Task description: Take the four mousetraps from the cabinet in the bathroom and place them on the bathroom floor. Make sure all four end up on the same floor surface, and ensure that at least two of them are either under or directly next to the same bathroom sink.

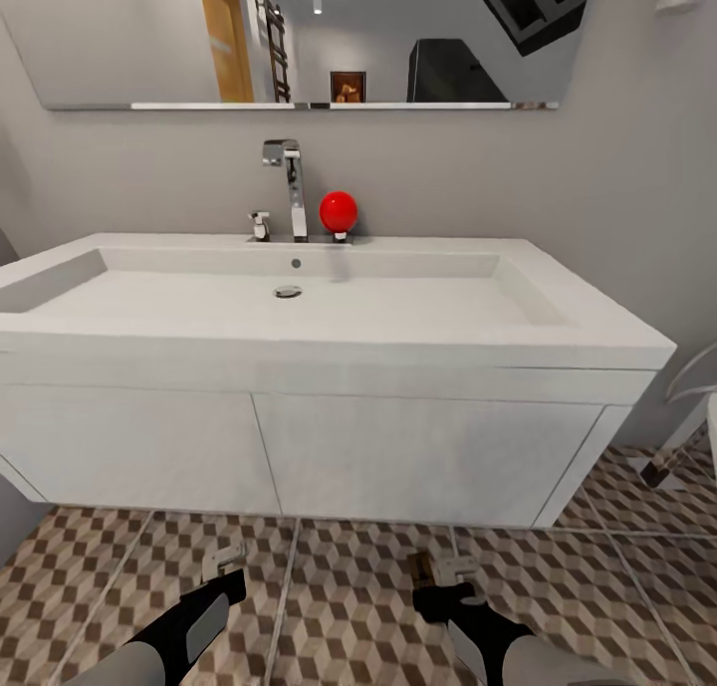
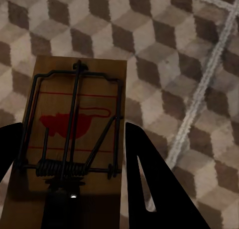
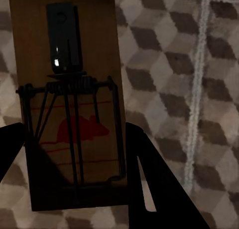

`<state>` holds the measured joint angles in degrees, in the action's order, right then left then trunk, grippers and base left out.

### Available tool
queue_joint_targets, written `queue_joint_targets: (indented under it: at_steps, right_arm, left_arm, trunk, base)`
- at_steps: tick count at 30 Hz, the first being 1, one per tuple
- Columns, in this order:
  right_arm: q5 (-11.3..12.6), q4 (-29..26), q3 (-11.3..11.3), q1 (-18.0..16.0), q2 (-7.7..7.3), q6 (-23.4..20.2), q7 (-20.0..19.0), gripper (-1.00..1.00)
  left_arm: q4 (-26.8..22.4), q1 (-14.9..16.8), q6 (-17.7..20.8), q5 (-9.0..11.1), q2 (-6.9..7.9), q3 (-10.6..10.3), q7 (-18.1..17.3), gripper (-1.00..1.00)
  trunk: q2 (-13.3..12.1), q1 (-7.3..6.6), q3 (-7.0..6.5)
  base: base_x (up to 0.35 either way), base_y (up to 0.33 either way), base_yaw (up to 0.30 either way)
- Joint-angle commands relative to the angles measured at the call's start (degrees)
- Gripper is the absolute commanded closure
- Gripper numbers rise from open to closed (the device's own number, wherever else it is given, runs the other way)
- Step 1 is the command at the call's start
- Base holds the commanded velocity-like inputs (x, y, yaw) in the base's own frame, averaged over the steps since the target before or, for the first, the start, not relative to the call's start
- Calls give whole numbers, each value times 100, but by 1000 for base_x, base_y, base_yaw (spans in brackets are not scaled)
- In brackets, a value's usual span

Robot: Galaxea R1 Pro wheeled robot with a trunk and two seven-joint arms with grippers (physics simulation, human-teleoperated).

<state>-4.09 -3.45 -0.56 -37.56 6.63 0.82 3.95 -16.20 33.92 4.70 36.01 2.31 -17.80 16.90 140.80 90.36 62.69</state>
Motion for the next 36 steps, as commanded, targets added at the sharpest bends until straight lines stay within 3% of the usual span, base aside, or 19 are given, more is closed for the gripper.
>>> queue_joint_targets:
  at_steps: [1,6,23,36]
  right_arm:
    - [-23,8,-4,0,3,29,31,100]
    - [-5,10,7,3,-5,-8,63,100]
    - [7,11,21,3,-13,-30,89,100]
    - [5,11,21,3,-13,-30,89,100]
  left_arm:
    - [-19,0,40,12,6,-48,41,100]
    - [-22,0,40,12,1,-48,41,100]
    - [-22,0,36,12,-9,-57,33,100]
    - [-48,0,-40,3,27,-47,8,100]
  trunk:
    - [44,21,23]
    - [244,131,113]
    - [267,175,490]
    - [267,175,490]
  base:
    - [0,0,0]
    - [0,0,0]
    - [0,0,0]
    - [2,0,0]
